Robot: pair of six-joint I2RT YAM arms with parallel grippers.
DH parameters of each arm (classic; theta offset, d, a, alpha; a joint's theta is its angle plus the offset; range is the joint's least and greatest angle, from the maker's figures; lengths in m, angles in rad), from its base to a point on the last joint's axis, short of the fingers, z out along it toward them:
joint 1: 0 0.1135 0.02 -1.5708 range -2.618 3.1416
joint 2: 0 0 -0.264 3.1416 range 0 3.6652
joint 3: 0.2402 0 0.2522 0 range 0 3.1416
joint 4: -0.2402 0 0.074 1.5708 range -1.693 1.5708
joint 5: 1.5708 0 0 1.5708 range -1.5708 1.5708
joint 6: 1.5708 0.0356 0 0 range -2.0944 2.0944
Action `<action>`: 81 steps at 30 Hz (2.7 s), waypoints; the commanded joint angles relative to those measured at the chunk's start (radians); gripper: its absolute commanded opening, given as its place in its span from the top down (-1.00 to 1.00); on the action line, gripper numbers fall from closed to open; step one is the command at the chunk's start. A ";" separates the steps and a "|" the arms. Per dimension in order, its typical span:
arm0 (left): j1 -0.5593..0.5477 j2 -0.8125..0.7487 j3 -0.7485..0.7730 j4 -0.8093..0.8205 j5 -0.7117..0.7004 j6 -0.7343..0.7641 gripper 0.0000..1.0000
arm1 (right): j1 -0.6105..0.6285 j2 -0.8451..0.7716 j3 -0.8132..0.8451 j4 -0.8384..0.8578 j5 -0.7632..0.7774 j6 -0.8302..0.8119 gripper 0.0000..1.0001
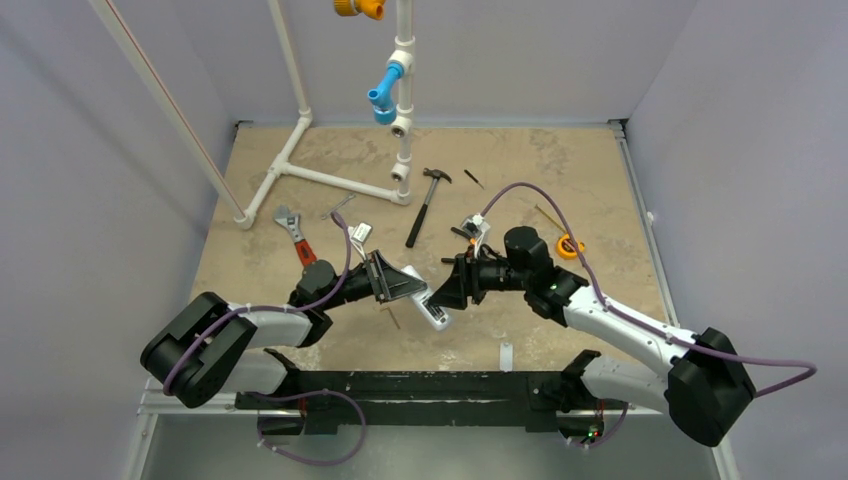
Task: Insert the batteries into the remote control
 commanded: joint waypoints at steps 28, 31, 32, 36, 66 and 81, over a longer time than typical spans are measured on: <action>-0.005 -0.016 0.031 0.037 0.006 0.026 1.00 | 0.000 0.085 0.066 -0.151 0.155 -0.081 0.93; -0.005 -0.017 0.031 0.033 0.005 0.026 1.00 | 0.000 0.085 0.077 -0.187 0.202 -0.095 1.00; -0.006 -0.017 0.031 0.032 0.006 0.027 1.00 | 0.000 0.085 0.079 -0.200 0.218 -0.099 1.00; -0.005 -0.017 0.032 0.030 0.005 0.027 1.00 | 0.000 0.079 0.081 -0.219 0.253 -0.112 1.00; -0.005 0.010 0.034 0.051 0.010 0.027 1.00 | 0.000 0.033 0.008 -0.033 -0.010 -0.101 -0.13; -0.004 0.018 0.035 0.054 0.012 0.026 1.00 | 0.000 0.073 0.022 -0.052 -0.035 -0.115 -0.10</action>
